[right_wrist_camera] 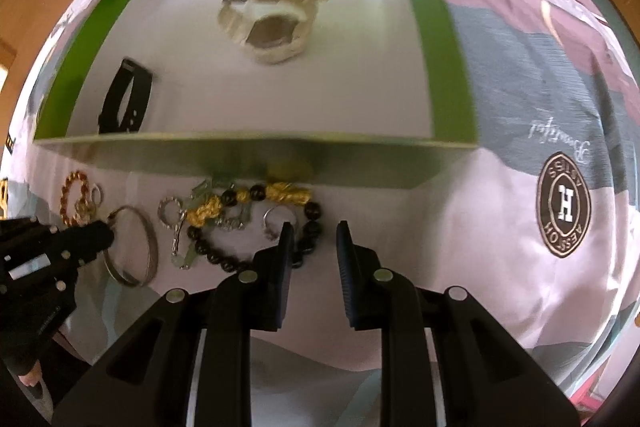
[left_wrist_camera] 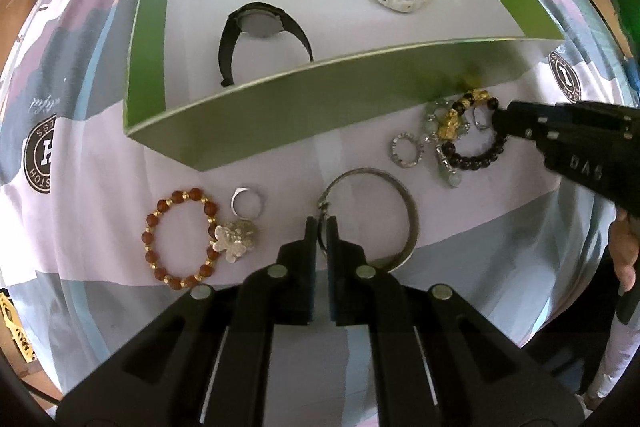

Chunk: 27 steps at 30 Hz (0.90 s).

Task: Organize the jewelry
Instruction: 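Close the right tool on the bead bracelet while the left tool closes on the bangle rim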

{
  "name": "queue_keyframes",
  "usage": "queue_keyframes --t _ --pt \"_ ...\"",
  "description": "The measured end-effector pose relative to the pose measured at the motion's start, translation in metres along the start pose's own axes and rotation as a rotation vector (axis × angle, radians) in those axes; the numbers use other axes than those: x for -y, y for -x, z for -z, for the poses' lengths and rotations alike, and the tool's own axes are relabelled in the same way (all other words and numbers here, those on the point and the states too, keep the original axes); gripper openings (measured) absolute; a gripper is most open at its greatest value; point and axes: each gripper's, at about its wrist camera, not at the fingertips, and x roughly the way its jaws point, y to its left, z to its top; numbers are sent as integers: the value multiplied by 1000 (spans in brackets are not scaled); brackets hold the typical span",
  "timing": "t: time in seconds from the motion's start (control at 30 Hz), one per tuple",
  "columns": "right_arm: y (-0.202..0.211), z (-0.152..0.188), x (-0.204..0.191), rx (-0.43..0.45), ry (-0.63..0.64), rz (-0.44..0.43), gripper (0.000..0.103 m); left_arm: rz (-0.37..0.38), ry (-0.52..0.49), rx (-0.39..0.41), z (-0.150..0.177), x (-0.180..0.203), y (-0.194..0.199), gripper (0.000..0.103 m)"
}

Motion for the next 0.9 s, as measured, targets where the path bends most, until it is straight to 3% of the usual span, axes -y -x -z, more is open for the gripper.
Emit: queue_keyframes --t 0.17,0.3,0.47,0.57,0.63,0.9 --pt "0 3 -7 14 25 10 22 -13 -8 -4 -1 0 -3 12" --pt "2 7 -17 31 51 24 11 -27 -20 -11 1 2 -9 21" --pt "5 10 -22 42 52 17 11 -39 -31 -10 2 3 -12 21" --pt "8 10 -23 51 47 10 11 -40 -35 -5 3 4 -12 21" --pt "14 10 -29 62 44 1 5 -38 -40 7 4 5 -11 5" --pt "42 3 -15 134 23 -35 5 25 -42 92 5 9 14 3"
